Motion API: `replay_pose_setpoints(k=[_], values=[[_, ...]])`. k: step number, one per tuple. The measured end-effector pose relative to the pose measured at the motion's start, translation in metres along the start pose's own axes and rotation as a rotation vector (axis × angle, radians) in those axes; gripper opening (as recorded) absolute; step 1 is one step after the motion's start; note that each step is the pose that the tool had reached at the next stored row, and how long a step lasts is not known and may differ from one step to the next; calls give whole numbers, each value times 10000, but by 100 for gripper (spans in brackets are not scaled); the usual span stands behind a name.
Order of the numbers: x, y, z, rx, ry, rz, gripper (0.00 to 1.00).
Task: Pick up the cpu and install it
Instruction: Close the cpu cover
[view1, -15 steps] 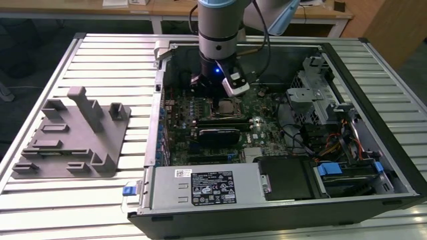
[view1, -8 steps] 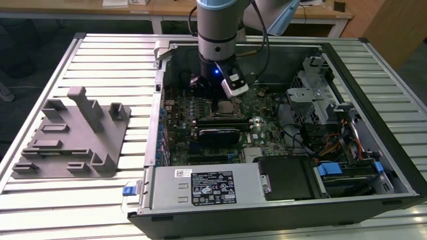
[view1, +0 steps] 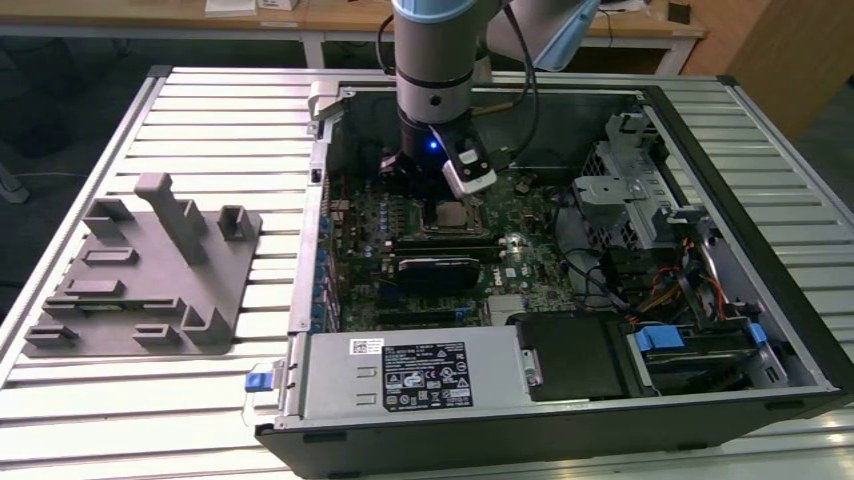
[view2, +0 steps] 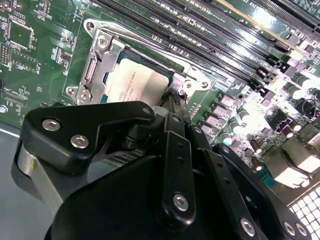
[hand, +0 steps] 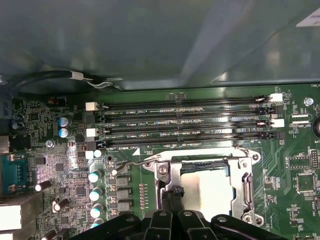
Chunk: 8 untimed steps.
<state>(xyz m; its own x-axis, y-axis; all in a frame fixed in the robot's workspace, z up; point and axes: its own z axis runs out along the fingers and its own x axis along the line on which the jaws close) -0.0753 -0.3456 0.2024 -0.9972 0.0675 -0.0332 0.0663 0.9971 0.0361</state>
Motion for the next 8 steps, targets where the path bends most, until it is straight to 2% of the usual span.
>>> replay_pose_setpoints(k=[8], values=[[-1, 0, -2, -1, 0, 0, 11]])
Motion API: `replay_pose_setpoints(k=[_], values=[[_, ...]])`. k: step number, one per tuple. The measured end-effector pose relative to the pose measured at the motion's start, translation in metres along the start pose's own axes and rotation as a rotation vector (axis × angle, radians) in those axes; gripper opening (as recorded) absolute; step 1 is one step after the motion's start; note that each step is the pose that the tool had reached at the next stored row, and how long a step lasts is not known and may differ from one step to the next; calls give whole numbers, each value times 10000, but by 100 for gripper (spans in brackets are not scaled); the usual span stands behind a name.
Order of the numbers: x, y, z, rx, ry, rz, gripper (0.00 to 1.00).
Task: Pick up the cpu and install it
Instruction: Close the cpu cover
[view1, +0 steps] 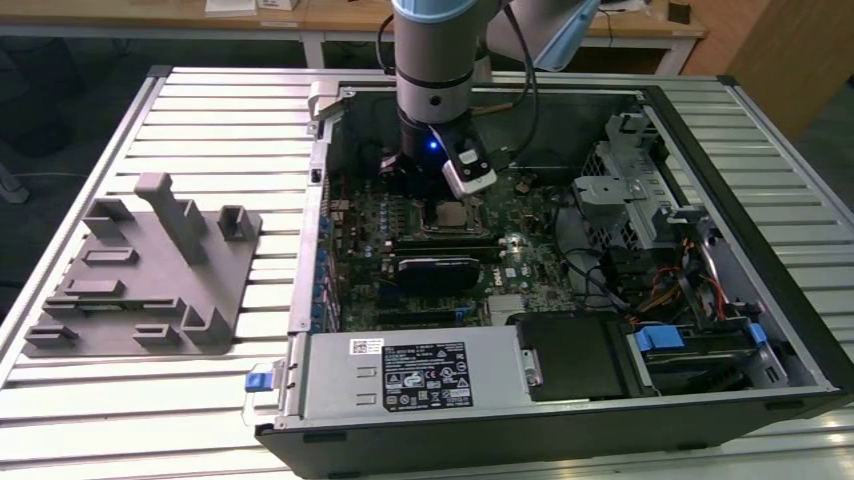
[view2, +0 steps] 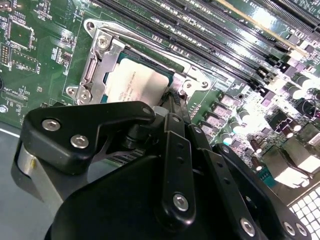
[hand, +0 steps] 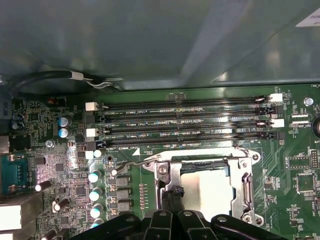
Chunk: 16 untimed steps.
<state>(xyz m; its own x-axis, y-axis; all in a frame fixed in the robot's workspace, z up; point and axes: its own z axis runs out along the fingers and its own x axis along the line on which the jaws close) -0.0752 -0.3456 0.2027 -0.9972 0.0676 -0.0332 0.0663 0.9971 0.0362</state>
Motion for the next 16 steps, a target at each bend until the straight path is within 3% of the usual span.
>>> replay_pose_setpoints(k=[5, 6, 10, 11, 16], values=[[-26, 2, 1, 0, 1, -1, 11], [-93, 6, 3, 0, 5, 0, 11], [-83, 6, -11, 1, 6, 1, 11], [-41, 4, -5, -1, 4, 0, 11], [-35, 2, 2, -1, 4, 0, 11]])
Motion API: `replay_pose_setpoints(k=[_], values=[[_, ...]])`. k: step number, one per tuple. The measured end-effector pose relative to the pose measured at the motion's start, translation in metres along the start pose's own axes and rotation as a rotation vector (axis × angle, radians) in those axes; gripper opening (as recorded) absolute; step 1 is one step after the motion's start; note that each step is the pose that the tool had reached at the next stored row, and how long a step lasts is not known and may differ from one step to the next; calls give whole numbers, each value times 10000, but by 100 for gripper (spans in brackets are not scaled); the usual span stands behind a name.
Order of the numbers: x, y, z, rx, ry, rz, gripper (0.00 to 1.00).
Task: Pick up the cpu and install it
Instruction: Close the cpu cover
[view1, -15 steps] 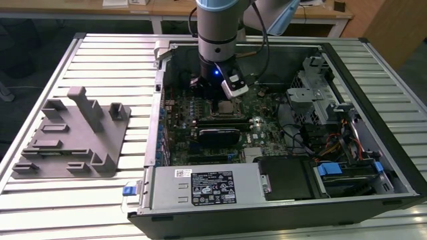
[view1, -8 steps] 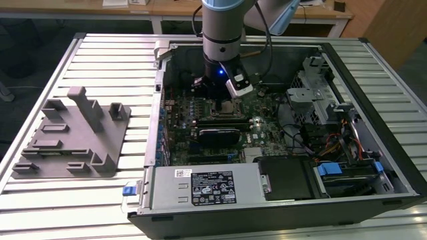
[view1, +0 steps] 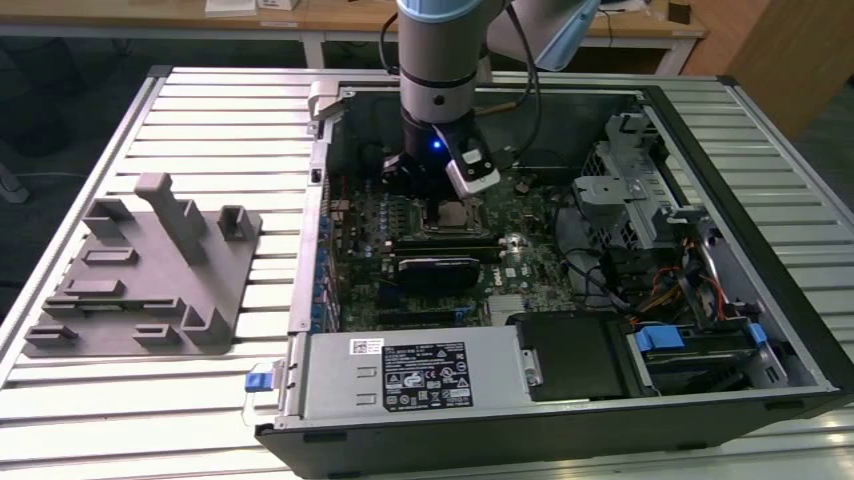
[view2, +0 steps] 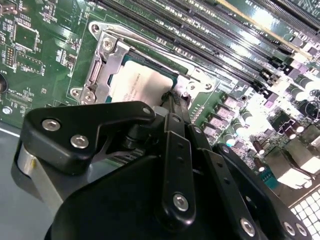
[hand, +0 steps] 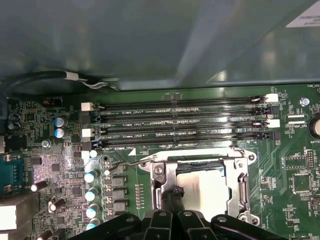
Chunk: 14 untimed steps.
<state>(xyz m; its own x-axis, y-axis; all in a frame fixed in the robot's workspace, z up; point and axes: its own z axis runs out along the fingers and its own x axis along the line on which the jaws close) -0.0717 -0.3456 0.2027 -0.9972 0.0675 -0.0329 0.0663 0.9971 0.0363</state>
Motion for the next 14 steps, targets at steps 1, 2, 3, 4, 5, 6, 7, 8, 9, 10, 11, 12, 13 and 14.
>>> replay_pose_setpoints(k=[1, 2, 3, 4, 5, 6, 7, 8, 9, 10, 11, 12, 13, 14], values=[[2, 0, 4, 1, 1, 0, 11], [4, 0, 4, 1, 2, 1, 11], [6, -1, 4, -6, 3, 2, 11], [10, -1, 4, -19, 2, 2, 11], [12, 0, 5, -27, 2, 1, 11], [14, 0, 5, -30, 2, 1, 11], [17, -1, 6, -34, 2, 1, 11], [19, -1, 6, -34, 2, 1, 11], [21, -1, 7, -34, 3, 1, 11], [22, -2, 8, -32, 4, 1, 11], [22, -2, 9, -32, 3, 1, 11], [22, -2, 10, -32, 4, 1, 11], [21, -2, 10, -32, 3, 1, 11], [20, -1, 11, -33, 3, -1, 11]])
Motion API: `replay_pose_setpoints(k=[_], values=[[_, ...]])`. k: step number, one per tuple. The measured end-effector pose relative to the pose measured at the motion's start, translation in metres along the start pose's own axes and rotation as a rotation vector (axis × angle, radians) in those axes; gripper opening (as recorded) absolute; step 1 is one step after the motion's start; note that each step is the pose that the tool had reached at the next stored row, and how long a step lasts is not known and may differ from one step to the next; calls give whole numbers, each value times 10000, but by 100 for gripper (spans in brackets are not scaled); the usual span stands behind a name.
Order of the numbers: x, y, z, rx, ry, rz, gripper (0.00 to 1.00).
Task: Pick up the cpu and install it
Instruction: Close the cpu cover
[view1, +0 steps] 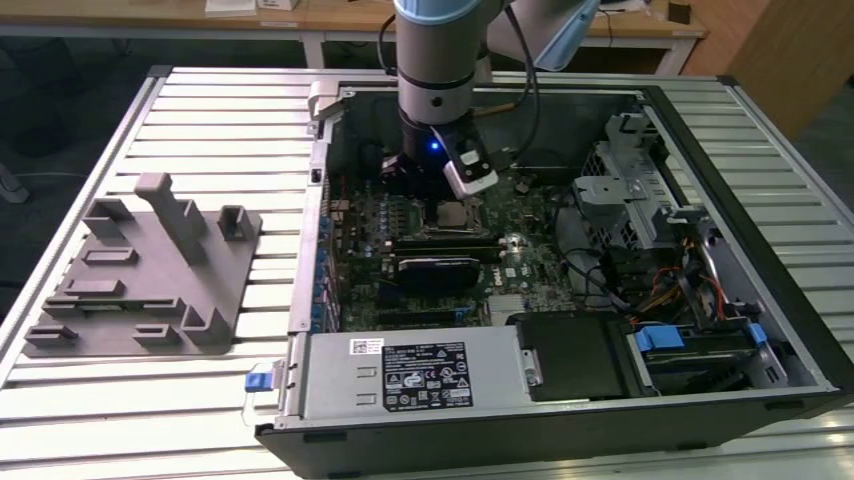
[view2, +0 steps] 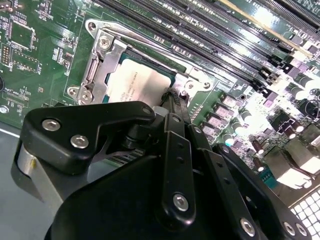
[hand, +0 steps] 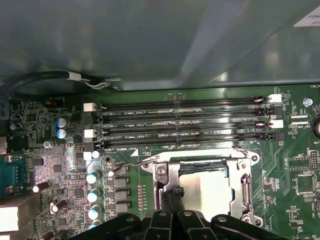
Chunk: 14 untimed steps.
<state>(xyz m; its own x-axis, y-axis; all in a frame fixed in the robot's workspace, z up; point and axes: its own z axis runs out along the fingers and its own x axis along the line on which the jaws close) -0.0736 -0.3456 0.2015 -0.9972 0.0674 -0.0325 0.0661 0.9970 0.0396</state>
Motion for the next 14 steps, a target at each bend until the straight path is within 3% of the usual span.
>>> replay_pose_setpoints(k=[14], values=[[-1, 0, 5, -1, 0, -20, 11]])
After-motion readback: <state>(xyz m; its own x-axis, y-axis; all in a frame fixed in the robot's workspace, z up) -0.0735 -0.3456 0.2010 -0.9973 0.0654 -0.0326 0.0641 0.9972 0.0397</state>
